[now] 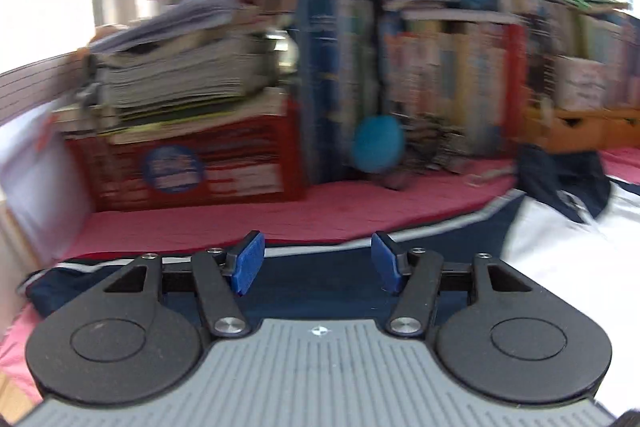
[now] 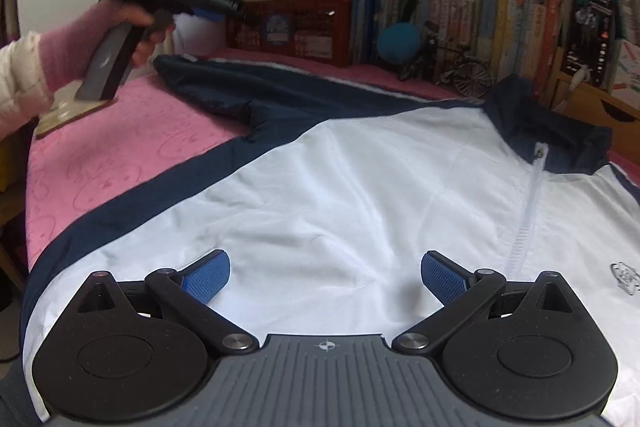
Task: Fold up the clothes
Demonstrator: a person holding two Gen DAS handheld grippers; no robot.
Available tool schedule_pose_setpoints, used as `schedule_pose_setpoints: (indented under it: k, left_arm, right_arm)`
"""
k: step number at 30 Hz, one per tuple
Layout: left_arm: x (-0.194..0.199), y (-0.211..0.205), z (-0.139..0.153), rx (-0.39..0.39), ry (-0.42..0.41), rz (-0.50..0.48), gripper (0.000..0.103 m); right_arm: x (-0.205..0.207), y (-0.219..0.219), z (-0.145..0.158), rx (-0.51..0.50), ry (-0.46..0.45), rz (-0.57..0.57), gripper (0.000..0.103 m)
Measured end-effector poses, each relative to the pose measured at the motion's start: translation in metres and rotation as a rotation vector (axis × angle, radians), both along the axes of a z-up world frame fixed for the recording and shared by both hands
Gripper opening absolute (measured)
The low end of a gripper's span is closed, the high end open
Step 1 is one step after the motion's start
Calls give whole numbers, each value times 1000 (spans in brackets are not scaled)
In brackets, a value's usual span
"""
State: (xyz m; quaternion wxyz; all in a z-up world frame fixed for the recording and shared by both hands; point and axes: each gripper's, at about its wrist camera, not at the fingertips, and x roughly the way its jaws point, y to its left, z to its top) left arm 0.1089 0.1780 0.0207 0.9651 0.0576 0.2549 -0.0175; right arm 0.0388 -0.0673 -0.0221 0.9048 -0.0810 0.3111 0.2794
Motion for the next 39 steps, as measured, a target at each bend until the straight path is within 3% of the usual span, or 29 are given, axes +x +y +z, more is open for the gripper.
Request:
schedule_pose_setpoints:
  k: [2, 4, 5, 6, 10, 14, 16, 22, 29, 39]
  left_arm:
    - [7, -37, -10, -7, 39, -131, 45]
    - [17, -73, -21, 9, 64, -209, 30]
    - [27, -89, -27, 14, 77, -231, 23]
    - [38, -101, -33, 10, 91, -237, 19]
    - [88, -141, -54, 4, 137, -220, 17]
    - [136, -169, -72, 36, 164, -164, 11]
    - [156, -173, -74, 56, 171, -122, 6]
    - [199, -171, -84, 76, 153, -26, 7]
    - [212, -159, -87, 24, 158, 5, 6]
    - [214, -166, -88, 69, 155, 6, 6]
  right_arm:
    - [12, -18, 8, 16, -10, -73, 101]
    - [28, -38, 13, 26, -13, -149, 87]
    - [43, -50, 11, 24, 0, -193, 70]
    - [58, -61, 9, 21, 16, -228, 59]
    - [115, -86, -2, 13, 57, -320, 47]
    - [164, -94, -11, 7, 71, -372, 26]
    - [188, -97, -15, 3, 77, -397, 24]
    - [253, -104, -25, -23, 83, -459, 13]
    - [277, -106, -32, -44, 20, -480, 16]
    - [288, -104, -38, -49, -3, -497, 20]
